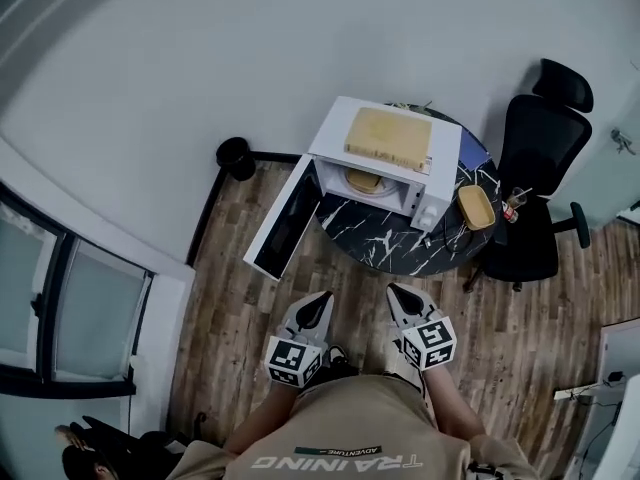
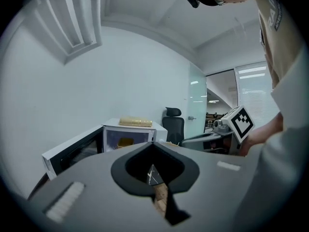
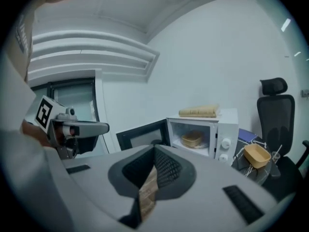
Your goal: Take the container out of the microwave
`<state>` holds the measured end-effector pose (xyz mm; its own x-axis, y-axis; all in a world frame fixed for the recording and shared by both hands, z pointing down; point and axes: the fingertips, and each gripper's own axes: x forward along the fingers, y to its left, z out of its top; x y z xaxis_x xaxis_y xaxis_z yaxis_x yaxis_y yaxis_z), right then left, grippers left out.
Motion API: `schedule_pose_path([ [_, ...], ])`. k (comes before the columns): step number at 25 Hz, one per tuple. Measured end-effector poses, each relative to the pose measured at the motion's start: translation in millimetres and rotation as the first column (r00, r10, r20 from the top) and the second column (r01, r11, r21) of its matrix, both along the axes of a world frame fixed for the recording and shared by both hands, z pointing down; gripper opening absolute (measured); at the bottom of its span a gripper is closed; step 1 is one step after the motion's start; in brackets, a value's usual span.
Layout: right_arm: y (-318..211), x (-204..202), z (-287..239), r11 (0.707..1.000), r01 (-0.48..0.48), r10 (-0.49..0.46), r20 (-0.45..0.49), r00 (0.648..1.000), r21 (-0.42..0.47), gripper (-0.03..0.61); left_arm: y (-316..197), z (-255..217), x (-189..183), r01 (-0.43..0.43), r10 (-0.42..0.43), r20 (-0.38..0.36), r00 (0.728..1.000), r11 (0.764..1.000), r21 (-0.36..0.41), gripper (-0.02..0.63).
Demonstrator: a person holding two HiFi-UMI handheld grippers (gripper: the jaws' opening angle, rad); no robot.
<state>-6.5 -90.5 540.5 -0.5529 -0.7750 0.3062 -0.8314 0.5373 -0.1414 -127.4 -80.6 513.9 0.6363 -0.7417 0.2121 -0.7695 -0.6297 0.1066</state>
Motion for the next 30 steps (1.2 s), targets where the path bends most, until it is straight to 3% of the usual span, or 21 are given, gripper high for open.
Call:
schedule_pose_path([
  [5,-32,-20,-1,0.998,-0.06,0.061,-0.051,0.997,0.03,0.008,-38,10,-16,-0.057,0.057,-0.024,0.998,0.998,-0.006,0.008],
  [10,-49,-21,8,0.998,-0.07,0.069,-0.092,0.993,-0.004,0.008,-62,11,-24,-0.088,0.087,-0.032,0.996,0.996,-0.008,0.008],
  [15,-67,-26,15,0.993,-0.108,0.108,-0.023,0.994,-0.04,0.008,-83,15,-28,-0.082,0.082,-0.025,0.996,0.996,-0.018,0.008],
  [19,-82,-31,34,0.996,-0.062,0.062,-0.011,0.998,-0.069,0.008,-98,21,-21,-0.081,0.081,-0.006,0.997,0.996,-0.035,0.008],
  [25,-129,-26,44,0.997,-0.021,0.024,0.039,0.999,-0.07,0.008,-138,26,-8,-0.084,0.086,0.083,0.993,0.996,-0.038,0.008],
  [30,-177,-9,42,0.999,0.032,-0.032,0.01,0.999,-0.041,0.008,-184,22,14,-0.07,0.073,0.112,0.991,0.997,-0.031,0.008],
])
